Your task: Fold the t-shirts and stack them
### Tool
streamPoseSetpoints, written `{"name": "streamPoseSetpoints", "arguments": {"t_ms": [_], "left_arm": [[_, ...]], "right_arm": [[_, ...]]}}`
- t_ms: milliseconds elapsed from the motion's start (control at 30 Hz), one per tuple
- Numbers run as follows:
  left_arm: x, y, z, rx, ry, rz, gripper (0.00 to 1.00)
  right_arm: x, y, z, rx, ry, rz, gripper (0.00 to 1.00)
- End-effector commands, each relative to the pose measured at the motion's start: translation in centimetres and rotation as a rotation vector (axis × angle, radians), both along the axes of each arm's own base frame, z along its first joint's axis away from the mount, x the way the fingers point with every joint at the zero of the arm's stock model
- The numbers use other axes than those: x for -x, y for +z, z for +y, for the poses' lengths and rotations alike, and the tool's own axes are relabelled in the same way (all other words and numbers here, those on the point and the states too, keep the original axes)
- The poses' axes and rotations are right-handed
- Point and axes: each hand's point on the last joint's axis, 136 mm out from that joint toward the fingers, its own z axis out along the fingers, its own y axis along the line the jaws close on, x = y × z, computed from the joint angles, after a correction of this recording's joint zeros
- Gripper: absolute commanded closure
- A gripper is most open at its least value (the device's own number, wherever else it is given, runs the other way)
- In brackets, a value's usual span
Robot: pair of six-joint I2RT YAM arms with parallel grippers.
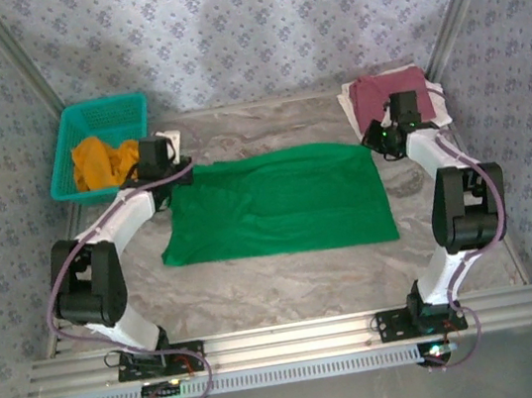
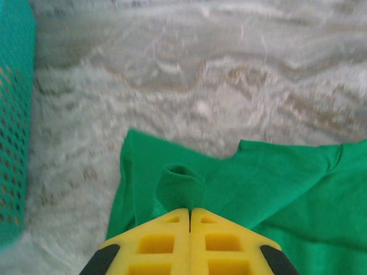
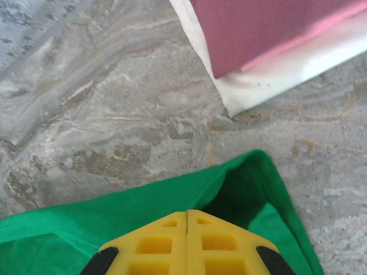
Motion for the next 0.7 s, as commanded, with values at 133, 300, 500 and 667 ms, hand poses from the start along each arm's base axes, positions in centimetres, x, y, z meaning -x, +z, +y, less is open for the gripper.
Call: {"name": "streamPoseSetpoints", "arguments": {"t_ms": [133,300,500,667], "left_arm": [[-1.0,2.8,0.6,-0.015,0.039,-0.063,1.00],[0.2,4.4,1.1,0.008,0.065,-0.081,1.00],[3.2,2.7,1.8,0.038,0.104,-0.036,1.00],[5.4,0.0,2.2,0.051,0.129,0.036,1.00]], "right_arm": [[-0.7,1.6,-0.7,0.045,-0.025,-0.024,1.00],[0.4,2.6,-1.4,0.071,-0.068,-0.033,1.00],[2.9,0.8,-2.0,0.094,-0.092,0.018,1.00],[4.7,-0.6,-1.7,0.080,-0.095,0.050,1.00]]}}
